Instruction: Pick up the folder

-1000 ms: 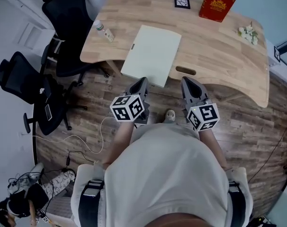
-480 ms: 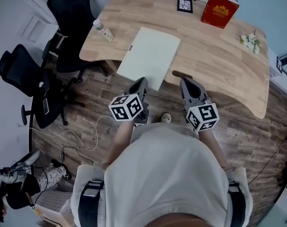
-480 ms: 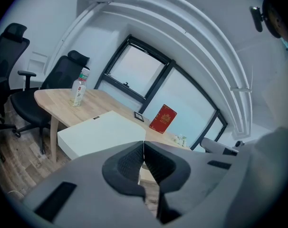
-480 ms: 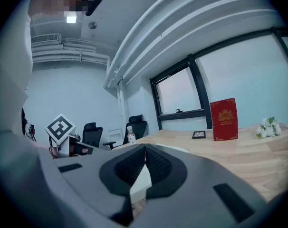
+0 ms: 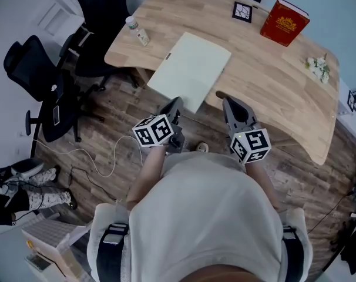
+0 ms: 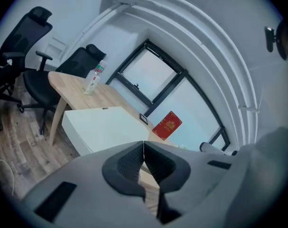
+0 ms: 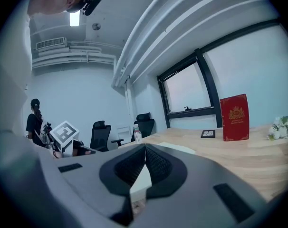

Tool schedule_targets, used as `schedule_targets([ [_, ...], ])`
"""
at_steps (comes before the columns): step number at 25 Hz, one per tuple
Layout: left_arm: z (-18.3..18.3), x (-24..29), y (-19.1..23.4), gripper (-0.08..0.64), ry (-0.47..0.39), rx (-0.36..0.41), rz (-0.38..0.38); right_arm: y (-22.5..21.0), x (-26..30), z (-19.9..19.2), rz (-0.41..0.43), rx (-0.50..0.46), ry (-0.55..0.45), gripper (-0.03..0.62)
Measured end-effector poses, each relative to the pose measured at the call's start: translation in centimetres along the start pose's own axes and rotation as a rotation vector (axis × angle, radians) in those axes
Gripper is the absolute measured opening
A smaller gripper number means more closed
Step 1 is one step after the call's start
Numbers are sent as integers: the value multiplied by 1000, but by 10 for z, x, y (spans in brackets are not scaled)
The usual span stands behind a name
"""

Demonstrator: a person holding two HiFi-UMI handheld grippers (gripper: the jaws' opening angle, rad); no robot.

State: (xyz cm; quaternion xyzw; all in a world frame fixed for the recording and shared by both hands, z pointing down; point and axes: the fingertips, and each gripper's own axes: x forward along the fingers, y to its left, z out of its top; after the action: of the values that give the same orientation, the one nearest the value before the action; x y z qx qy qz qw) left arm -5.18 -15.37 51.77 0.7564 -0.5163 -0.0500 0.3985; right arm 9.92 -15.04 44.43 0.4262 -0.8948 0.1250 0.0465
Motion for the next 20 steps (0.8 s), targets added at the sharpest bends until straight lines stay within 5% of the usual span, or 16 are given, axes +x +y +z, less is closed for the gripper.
schedule_targets([
  [12, -29, -9, 46, 27, -27, -395, -42, 11, 5, -7, 67, 4, 23, 18],
  [16, -39, -2, 56, 231, -4, -446, -84, 11, 1, -10, 55, 5, 29, 18],
  [20, -50, 10, 67, 326, 13, -507, -101, 3, -1, -14, 25, 8, 41, 18],
])
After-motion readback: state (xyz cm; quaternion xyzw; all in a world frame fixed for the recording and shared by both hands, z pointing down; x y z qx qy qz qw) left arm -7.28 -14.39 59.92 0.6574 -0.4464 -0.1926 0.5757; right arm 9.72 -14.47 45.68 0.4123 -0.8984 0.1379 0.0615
